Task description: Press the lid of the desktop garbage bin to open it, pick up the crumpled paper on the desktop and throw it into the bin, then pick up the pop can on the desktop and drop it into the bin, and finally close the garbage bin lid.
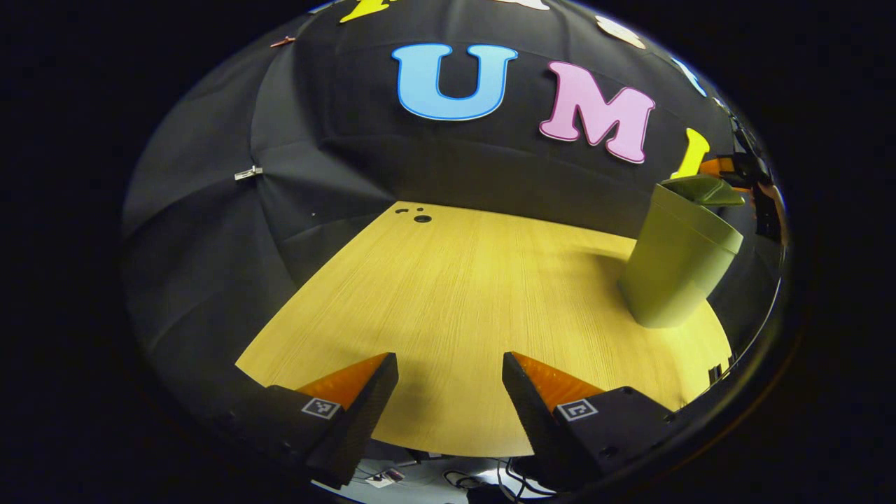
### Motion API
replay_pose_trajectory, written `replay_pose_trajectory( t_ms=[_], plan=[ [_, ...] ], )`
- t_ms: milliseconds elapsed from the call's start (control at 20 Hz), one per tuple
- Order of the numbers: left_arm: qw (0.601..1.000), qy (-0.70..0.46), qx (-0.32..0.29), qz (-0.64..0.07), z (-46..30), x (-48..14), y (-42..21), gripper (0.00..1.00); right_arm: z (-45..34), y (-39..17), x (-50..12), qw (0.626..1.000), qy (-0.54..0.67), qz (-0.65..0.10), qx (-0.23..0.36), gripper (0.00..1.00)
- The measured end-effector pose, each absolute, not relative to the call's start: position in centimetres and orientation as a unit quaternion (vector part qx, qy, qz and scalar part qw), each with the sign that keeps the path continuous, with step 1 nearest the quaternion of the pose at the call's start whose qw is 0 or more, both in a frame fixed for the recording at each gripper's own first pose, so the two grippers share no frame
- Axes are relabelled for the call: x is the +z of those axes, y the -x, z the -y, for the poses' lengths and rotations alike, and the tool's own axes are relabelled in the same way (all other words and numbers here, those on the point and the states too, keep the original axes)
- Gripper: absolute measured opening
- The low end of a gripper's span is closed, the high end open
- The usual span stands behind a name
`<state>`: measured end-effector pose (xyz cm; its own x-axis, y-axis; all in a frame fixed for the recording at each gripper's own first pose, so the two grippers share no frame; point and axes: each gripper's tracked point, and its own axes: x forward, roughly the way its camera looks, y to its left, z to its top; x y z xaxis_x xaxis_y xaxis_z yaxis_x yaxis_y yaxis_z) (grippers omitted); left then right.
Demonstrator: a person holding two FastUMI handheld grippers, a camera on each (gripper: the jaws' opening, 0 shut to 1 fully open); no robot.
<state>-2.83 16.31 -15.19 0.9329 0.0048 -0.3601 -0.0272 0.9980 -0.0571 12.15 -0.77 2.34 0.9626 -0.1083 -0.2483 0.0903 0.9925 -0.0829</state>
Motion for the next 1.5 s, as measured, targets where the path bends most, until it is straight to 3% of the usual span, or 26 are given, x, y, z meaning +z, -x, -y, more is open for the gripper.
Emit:
replay_pose_trajectory(
  t_ms=[400, 1050, 1500],
  plan=[
    [0.982, 0.042, -0.001, -0.183, -16.4, -16.5, 4.9, 0.96, 0.8, -10.7, -1.9, 0.982, -0.032, -0.176, -0.059, 0.96],
    [0.98, 0.043, -0.011, -0.192, -15.1, -17.4, 5.2, 0.96, 0.4, -9.6, -3.5, 0.983, -0.024, -0.179, -0.025, 0.97],
    [0.986, 0.038, -0.034, -0.158, -12.8, -15.3, 4.2, 0.96, 0.1, -7.0, -0.1, 0.995, 0.018, -0.09, -0.035, 0.96]
  ],
)
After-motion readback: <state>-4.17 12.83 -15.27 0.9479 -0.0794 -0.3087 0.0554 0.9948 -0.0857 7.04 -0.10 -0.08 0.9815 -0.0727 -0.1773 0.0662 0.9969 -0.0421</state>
